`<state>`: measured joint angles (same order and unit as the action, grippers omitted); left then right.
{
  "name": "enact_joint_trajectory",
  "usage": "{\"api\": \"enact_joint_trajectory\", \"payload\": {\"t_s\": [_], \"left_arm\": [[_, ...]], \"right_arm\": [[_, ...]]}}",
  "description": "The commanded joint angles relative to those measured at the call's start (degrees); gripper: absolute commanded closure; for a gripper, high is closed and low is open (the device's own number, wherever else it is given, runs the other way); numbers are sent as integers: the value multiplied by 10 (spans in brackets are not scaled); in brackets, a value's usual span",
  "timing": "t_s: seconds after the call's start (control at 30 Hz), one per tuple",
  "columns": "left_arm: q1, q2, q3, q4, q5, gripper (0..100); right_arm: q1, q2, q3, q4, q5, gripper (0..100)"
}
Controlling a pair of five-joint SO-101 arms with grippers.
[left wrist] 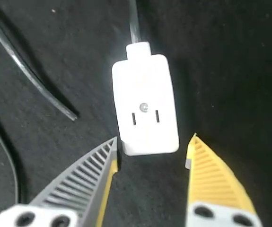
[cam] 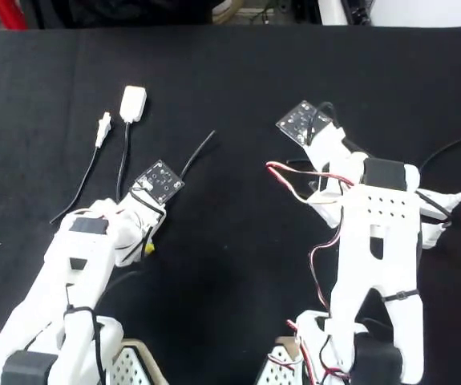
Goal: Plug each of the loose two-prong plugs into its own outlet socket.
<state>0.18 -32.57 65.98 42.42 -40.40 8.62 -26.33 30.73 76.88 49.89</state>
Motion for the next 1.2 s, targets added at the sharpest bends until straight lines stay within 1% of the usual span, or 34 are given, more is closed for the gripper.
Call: {"api": "enact_joint_trajectory", "payload": {"t_s": [0.0,0.07,0.17,0.23,0.27,0.3,0.37,0.43,0.5,0.6,0.7,0.83,0.9,1.03,1.17], "left_arm": [[6,-51,-60,69,16,766],[7,-103,-83,108,28,766],[6,-168,-102,142,24,762],[15,-172,-102,155,1,761],[29,-162,-108,170,2,762],[37,-148,-115,174,8,763],[24,-98,-135,153,10,763],[8,-25,-156,132,3,765],[-4,61,-182,120,-19,766],[-18,163,-215,101,-25,767],[-26,204,-234,98,-36,792],[-25,206,-240,101,-39,794],[-21,194,-247,117,-38,794],[-7,119,-258,176,-37,794],[-5,33,-255,183,-37,793]], "right_arm": [[-5,-2,-3,-6,-4,987],[-5,-2,-3,-7,-4,987],[-4,-2,-3,-8,-4,987],[-4,-2,-3,-8,-5,987],[-5,-2,-3,-8,-5,987],[-6,-2,-3,-8,-5,987],[-6,-2,-3,-9,-5,987],[-6,-2,-3,-8,-5,987],[-4,-2,-3,-8,-5,987],[-3,-2,-3,-7,-5,987],[-3,-2,-3,-8,-5,987],[-3,-2,-3,-9,-5,987],[-3,-2,-3,-9,-5,987],[-3,-2,-3,-9,-4,987],[-4,-2,-3,-9,-3,987]]}}
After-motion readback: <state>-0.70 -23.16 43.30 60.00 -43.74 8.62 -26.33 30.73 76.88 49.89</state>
